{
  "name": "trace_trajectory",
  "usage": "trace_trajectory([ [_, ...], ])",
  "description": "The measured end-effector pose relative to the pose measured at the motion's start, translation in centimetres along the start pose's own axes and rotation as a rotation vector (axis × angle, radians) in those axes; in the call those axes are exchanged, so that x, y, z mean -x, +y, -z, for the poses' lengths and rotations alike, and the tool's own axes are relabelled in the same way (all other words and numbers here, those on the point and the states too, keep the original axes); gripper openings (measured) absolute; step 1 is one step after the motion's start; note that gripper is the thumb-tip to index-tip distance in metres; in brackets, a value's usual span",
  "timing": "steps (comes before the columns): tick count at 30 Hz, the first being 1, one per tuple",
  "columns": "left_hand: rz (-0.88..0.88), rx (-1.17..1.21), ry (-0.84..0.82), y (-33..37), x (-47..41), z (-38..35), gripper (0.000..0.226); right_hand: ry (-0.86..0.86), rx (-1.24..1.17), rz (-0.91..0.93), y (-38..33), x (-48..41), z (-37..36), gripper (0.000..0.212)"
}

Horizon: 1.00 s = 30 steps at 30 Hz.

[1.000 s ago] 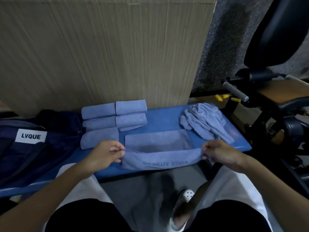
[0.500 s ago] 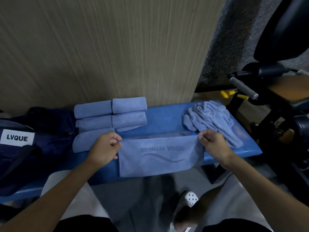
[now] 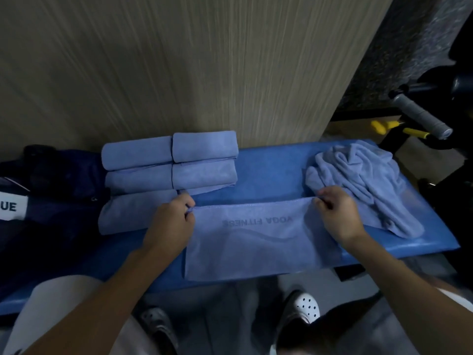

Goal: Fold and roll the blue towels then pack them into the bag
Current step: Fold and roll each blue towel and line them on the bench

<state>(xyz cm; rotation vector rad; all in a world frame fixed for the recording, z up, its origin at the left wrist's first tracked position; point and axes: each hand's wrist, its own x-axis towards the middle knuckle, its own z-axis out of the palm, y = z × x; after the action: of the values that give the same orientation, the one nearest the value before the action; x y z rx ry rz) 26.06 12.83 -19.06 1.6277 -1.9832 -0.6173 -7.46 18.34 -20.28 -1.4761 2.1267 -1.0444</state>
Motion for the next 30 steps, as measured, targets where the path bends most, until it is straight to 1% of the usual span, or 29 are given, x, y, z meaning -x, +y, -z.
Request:
trace_trajectory([
  [4, -0.042, -0.069, -0.003, 0.2, 0.0, -0.9, 0.015, 0.034, 0.014, 0.016, 0.1, 0.2, -0.7, 0.006],
  [8, -0.06, -0.1, -0.007, 0.3, -0.3, -1.2, 0.015, 0.062, 0.032, 0.003, 0.3, 0.0, -1.1, 0.008],
  [12, -0.076, -0.112, 0.041, 0.5, -0.3, -1.2, 0.014, 0.09, 0.042, -0.024, 0.4, -0.1, -1.4, 0.009],
  [14, -0.104, -0.154, 0.059, 0.5, -0.2, -1.2, 0.01, 0.083, 0.046, -0.043, 0.6, -0.1, -1.6, 0.008],
  [16, -0.197, -0.29, 0.115, 0.9, 0.0, -1.5, 0.012, 0.078, 0.062, -0.044, 0.5, 0.0, -1.5, 0.009],
  [17, -0.271, -0.365, 0.155, 1.3, 0.2, -1.8, 0.014, 0.101, 0.106, -0.011, 0.3, 0.2, -1.5, 0.01],
  [19, -0.466, -0.42, 0.194, 2.4, 1.0, -2.6, 0.021, 0.167, 0.273, 0.129, -0.5, 1.0, -1.3, 0.018],
  [20, -0.549, -0.418, 0.158, 3.0, 1.6, -3.1, 0.027, 0.174, 0.335, 0.206, -1.1, 1.6, -1.3, 0.026],
  [22, -0.611, -0.415, 0.016, 3.4, 2.6, -4.5, 0.038, 0.087, 0.391, 0.35, -2.6, 3.4, -1.6, 0.038],
  [24, -0.584, -0.459, -0.118, 2.8, 3.2, -5.7, 0.047, -0.071, 0.472, 0.479, -3.3, 5.1, -2.8, 0.045],
  [25, -0.558, -0.484, -0.158, 2.3, 3.3, -6.1, 0.051, -0.154, 0.532, 0.514, -3.2, 5.8, -3.4, 0.049],
  [27, -0.511, -0.52, -0.202, 1.6, 3.2, -6.6, 0.055, -0.288, 0.644, 0.521, -2.5, 6.5, -4.5, 0.059],
  [30, -0.48, -0.557, -0.23, 1.2, 3.1, -6.8, 0.058, -0.371, 0.751, 0.465, -1.2, 6.4, -5.1, 0.068],
])
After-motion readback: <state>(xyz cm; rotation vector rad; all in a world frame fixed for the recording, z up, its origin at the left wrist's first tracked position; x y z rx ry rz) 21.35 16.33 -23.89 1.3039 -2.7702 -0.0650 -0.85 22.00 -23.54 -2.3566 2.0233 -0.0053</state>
